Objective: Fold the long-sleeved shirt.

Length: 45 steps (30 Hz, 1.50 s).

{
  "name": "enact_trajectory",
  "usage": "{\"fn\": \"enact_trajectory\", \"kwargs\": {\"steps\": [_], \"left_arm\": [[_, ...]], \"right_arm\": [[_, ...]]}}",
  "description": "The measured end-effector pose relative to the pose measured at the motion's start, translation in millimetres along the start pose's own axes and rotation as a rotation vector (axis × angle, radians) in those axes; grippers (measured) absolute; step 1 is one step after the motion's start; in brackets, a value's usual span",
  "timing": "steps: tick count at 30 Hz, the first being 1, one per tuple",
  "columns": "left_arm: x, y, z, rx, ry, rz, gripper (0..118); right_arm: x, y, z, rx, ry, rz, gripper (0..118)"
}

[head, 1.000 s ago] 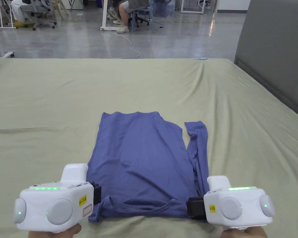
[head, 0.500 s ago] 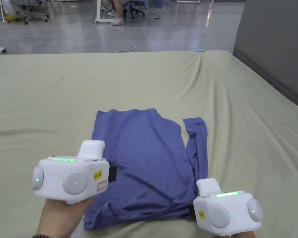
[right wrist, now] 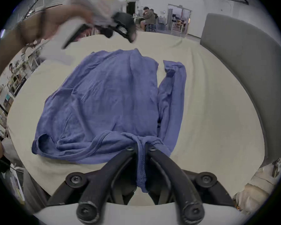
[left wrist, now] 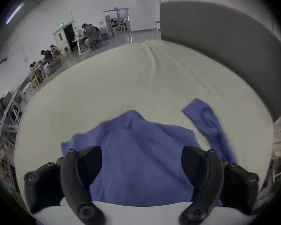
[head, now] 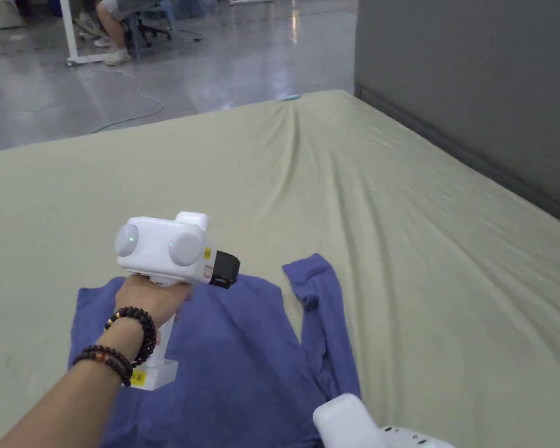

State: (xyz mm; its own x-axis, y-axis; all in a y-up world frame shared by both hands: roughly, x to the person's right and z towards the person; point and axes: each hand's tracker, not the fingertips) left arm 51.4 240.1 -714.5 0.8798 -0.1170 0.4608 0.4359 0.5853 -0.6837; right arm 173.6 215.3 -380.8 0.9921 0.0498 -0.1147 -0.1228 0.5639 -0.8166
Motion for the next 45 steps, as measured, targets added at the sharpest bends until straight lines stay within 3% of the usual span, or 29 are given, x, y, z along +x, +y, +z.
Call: {"fn": "enact_trajectory", "kwargs": {"steps": [2,8,10,11,12,13,15,17,22,27,32,34,36,45], "left_arm": [[3,20,-39,-0.024,-0.029,-0.036,102],[13,21,-127,-0.270,-0.140,0.066,96],[16,19,-110,-0.164,-0.109,0.106,91],[17,22,-99,-0.176,-0.121,0.094,74],[20,22,-86,-0.137,-0.143,0.084,43],[24,21,-77,-0.123,-0.141,0.064,0],[35,12,-65,-0.151,-0.100,-0.025,0],[28,3,-50,-0.154,-0.128,-0.009,0],[-23,-7,22,-0.055,-0.133,0.156,0],[-101,-4,144,0.157,-0.117,0.296,0],[-174,3,272,0.380,-0.040,0.420,0],[-196,5,321,0.492,0.052,0.448,0],[-212,9,360,0.568,0.084,0.468,0],[-248,33,462,0.813,0.205,0.560,0]], "right_arm": [[-1,1,-4,-0.006,0.029,-0.004,4],[14,2,-13,-0.030,0.061,-0.096,4],[18,1,-14,-0.033,0.063,-0.102,4],[19,2,-16,-0.039,0.061,-0.102,4],[20,2,-17,-0.043,0.062,-0.102,4],[21,2,-18,-0.042,0.065,-0.102,4],[21,4,-19,-0.040,0.067,-0.117,4],[23,6,-12,-0.030,0.068,-0.129,4],[37,24,26,0.071,0.049,-0.117,4],[62,83,72,0.238,-0.003,-0.089,4],[87,183,114,0.387,-0.030,-0.045,4],[97,233,131,0.456,-0.022,-0.020,4],[100,284,153,0.505,-0.076,0.010,4],[106,456,243,0.712,0.021,-0.107,4]]}}
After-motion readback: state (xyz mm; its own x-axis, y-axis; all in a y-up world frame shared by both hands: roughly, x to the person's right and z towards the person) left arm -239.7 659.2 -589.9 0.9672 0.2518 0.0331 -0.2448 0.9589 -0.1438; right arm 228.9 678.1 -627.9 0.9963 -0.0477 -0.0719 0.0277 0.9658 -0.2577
